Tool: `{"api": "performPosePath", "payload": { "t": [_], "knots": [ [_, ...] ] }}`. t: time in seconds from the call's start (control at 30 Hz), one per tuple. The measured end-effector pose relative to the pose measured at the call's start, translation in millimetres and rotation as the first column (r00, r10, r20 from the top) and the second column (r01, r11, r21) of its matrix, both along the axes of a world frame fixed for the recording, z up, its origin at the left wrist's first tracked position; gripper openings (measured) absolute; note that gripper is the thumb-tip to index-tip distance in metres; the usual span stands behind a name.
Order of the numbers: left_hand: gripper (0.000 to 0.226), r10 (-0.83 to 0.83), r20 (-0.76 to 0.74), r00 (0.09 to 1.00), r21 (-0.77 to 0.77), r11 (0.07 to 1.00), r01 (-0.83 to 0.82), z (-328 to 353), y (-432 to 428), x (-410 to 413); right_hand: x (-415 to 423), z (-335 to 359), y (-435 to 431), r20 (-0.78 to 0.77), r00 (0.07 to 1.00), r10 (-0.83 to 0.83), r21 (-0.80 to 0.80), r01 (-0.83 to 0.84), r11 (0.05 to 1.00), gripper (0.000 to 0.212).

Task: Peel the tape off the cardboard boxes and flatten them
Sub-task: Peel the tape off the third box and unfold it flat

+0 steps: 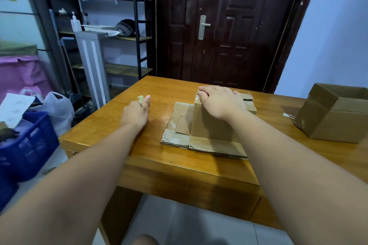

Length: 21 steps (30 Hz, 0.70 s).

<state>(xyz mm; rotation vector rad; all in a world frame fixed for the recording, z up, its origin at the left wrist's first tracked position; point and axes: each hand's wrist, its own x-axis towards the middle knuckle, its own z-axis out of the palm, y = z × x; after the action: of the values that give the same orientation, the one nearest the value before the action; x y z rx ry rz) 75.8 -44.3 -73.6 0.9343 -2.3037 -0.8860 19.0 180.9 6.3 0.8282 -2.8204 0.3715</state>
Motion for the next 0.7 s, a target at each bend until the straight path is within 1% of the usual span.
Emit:
{"api": "performPosePath", "payload": {
  "t": [0.03,0.07,0.13,0.17,0.2,0.3,0.37,0.47,0.53,0.57,0.6,0.63,0.67,0.7],
  "knots": [
    [0.069,0.027,0.061,0.998,-0.052,0.998,-0.023,-2,-2,1,0,0,0,0.000,1.000,0.000,-0.001,0.000,1.000,0.049],
    [0.065,0.054,0.122,0.991,-0.089,0.995,-0.044,-2,-2,2,0,0,0,-0.001,1.000,0.000,-0.001,0.000,1.000,0.049],
    [0.048,0.065,0.228,0.971,-0.109,0.993,-0.041,-3,-3,3,1,1,0,-0.001,1.000,-0.001,0.001,0.001,1.000,0.049],
    [0.043,0.055,0.250,0.967,-0.096,0.995,-0.032,-2,-3,3,1,1,0,-0.002,1.000,-0.002,0.003,0.002,1.000,0.049],
    [0.040,0.041,0.241,0.970,-0.070,0.997,-0.025,-2,-2,3,1,1,1,-0.001,1.000,-0.002,0.007,0.002,1.000,0.049],
    [0.039,0.050,0.115,0.992,-0.038,0.998,-0.046,-1,-3,3,1,1,0,-0.002,1.000,-0.002,0.012,0.002,1.000,0.049],
    [0.035,0.080,0.071,0.994,-0.074,0.994,-0.075,3,-1,7,1,1,0,-0.006,1.000,0.000,0.013,0.000,1.000,0.049],
    [0.027,0.151,0.051,0.987,-0.143,0.979,-0.142,12,3,11,1,1,0,-0.003,1.000,0.000,0.010,0.000,1.000,0.049],
    [0.025,0.162,-0.015,0.987,-0.142,0.976,-0.163,19,9,7,1,1,1,-0.001,1.000,0.003,0.008,-0.003,1.000,0.049],
    [0.025,0.125,-0.068,0.990,-0.105,0.986,-0.132,23,13,5,2,2,1,0.000,1.000,0.005,0.007,-0.005,1.000,0.049],
    [0.025,0.045,-0.138,0.989,-0.033,0.998,-0.050,31,21,4,3,2,1,0.004,1.000,0.004,0.002,-0.004,1.000,0.049],
    [0.027,-0.068,-0.218,0.974,0.060,0.995,0.083,39,32,3,3,3,0,0.010,1.000,0.005,-0.009,-0.005,1.000,0.049],
    [0.029,-0.189,-0.297,0.936,0.158,0.957,0.243,49,47,3,3,3,0,0.020,1.000,0.005,-0.025,-0.004,1.000,0.049],
    [0.032,-0.291,-0.362,0.886,0.236,0.890,0.389,59,63,5,4,4,1,0.028,1.000,0.000,-0.048,0.002,0.999,0.048]
  ]
}}
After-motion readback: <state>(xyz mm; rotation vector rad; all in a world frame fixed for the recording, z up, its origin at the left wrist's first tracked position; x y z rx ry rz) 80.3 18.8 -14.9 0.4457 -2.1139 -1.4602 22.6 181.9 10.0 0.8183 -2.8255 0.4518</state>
